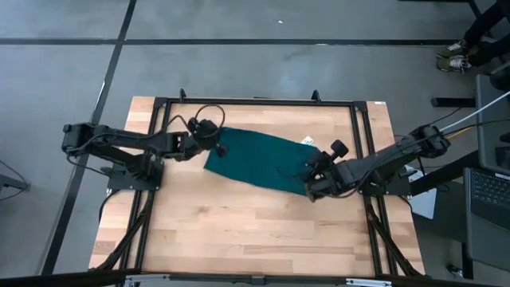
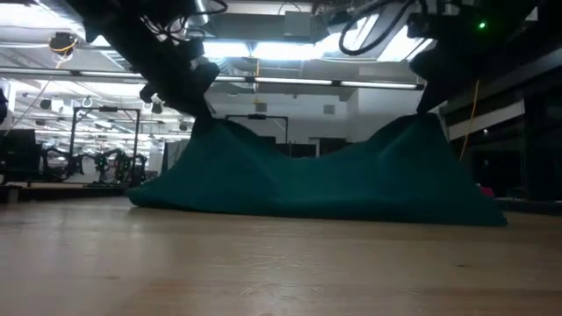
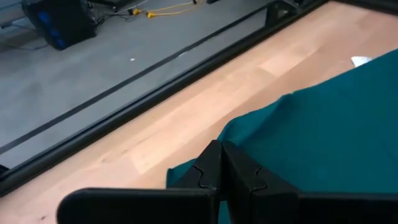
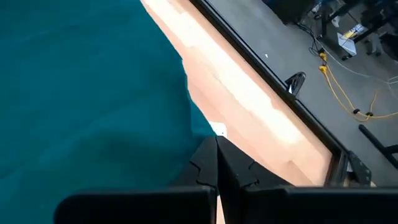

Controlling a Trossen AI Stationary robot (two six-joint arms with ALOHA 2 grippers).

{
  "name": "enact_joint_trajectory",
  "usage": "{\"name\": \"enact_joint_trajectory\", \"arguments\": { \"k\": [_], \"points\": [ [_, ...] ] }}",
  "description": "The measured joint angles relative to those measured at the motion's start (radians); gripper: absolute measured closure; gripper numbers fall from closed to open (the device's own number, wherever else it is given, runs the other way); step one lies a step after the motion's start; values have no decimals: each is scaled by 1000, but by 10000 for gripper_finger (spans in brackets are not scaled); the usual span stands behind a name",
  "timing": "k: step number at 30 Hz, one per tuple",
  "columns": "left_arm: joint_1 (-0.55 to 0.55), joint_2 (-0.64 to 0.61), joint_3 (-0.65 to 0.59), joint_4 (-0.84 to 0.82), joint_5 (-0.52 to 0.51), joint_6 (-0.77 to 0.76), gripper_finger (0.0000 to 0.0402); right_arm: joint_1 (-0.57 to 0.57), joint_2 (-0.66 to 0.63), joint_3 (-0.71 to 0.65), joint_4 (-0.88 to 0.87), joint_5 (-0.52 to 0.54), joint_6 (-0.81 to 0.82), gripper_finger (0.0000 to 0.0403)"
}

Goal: Fold microfiber towels
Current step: Fold the blue napkin

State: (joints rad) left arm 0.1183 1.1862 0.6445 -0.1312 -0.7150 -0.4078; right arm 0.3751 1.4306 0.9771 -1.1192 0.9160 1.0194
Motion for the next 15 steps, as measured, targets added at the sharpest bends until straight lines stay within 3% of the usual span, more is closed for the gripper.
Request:
{"name": "enact_joint_trajectory", "arguments": {
  "k": [6,11,15],
  "points": [
    [41,0,0,-11,36,36,393,-47,4,-41,151,12,-111,395],
    [79,1,0,-55,41,54,373,-79,4,-75,177,16,-93,363],
    [132,1,0,-47,86,157,354,-81,4,-77,178,46,-86,342]
  ]
}}
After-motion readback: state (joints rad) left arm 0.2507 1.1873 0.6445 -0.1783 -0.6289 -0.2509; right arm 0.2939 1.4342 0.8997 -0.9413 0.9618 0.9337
